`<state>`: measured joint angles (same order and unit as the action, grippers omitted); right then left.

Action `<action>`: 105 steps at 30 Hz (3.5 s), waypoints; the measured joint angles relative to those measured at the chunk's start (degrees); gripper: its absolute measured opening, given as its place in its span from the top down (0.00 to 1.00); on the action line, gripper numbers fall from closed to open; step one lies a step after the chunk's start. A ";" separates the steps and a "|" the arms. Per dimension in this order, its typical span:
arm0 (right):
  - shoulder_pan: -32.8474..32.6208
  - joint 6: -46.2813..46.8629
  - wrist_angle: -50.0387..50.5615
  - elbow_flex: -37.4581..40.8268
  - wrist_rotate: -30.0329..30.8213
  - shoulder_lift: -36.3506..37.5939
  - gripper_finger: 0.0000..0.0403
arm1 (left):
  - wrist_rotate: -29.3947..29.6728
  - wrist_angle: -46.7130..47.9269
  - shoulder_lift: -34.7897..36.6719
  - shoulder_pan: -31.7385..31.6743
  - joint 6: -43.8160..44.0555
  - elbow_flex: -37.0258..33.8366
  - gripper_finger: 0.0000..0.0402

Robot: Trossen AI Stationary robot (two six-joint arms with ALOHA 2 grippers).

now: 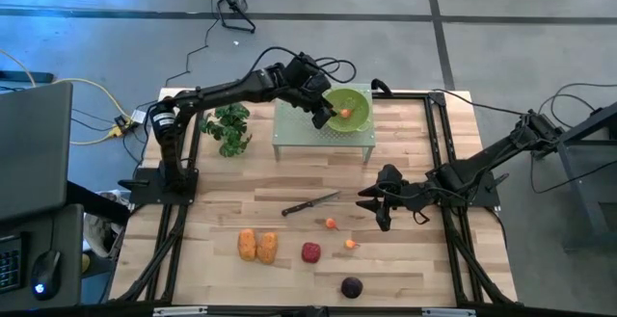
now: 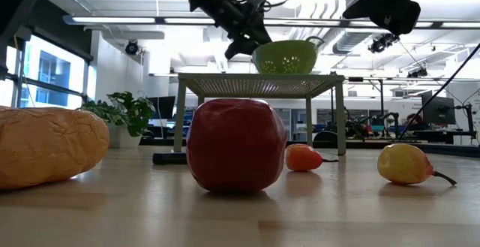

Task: Pick & Place Fruit
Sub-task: Put the orange peach into the green strainer bowl on the shelf

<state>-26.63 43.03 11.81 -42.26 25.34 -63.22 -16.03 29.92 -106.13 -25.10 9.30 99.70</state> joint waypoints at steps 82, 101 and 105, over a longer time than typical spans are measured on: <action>-0.02 0.25 -1.88 0.02 0.00 -0.02 0.64 | 8.03 14.65 24.94 19.15 -5.43 -26.31 0.54; 0.00 0.26 -3.97 0.02 -0.17 -0.02 0.64 | 16.86 -2.94 39.99 31.30 4.76 -46.10 0.54; 0.00 0.26 -4.50 0.02 -0.18 -0.02 0.64 | 21.23 -3.40 40.46 35.21 6.04 -47.13 0.54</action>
<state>-26.63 43.29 7.31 -42.24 25.17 -63.25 5.20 26.52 -65.67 10.11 15.34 52.57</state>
